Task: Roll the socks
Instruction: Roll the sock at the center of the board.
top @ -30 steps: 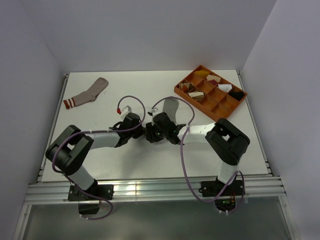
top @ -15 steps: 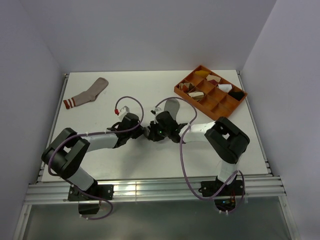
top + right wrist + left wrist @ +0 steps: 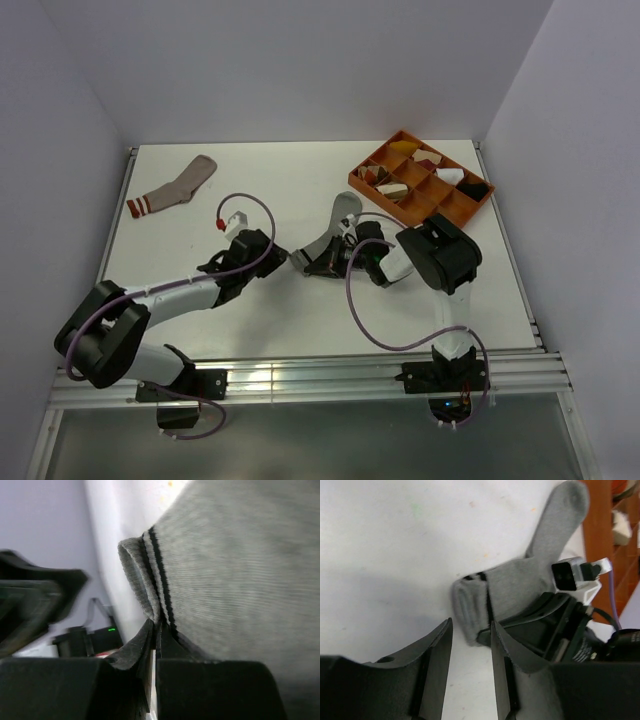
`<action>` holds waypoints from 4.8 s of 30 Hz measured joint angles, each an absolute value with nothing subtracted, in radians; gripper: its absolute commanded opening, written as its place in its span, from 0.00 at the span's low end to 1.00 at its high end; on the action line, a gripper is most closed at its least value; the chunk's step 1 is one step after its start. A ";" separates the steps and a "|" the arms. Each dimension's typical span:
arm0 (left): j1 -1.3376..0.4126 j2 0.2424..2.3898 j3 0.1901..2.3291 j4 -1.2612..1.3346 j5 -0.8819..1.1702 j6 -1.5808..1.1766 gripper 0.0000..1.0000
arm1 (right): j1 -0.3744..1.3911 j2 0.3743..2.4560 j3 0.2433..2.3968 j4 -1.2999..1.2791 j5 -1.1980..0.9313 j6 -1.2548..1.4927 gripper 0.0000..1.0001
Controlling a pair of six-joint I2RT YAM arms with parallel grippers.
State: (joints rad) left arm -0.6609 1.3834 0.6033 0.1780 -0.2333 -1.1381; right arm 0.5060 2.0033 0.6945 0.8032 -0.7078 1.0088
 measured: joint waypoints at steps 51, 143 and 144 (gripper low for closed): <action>-0.661 1.648 0.606 0.425 -0.169 -1.140 0.25 | 0.456 2.037 0.788 0.617 -0.821 1.054 0.00; -0.686 1.710 0.778 0.143 -0.263 -1.172 0.12 | 0.687 1.777 0.820 0.282 -0.187 0.513 0.00; -0.686 1.704 0.771 0.144 -0.263 -1.172 0.15 | 0.654 1.779 0.810 0.300 -0.223 0.540 0.00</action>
State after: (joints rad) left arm -0.6865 1.7042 0.7708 0.1440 -0.2634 -1.1721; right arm 0.6537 1.7790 0.8101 0.3004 -0.2234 0.5396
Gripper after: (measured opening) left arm 0.104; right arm 0.073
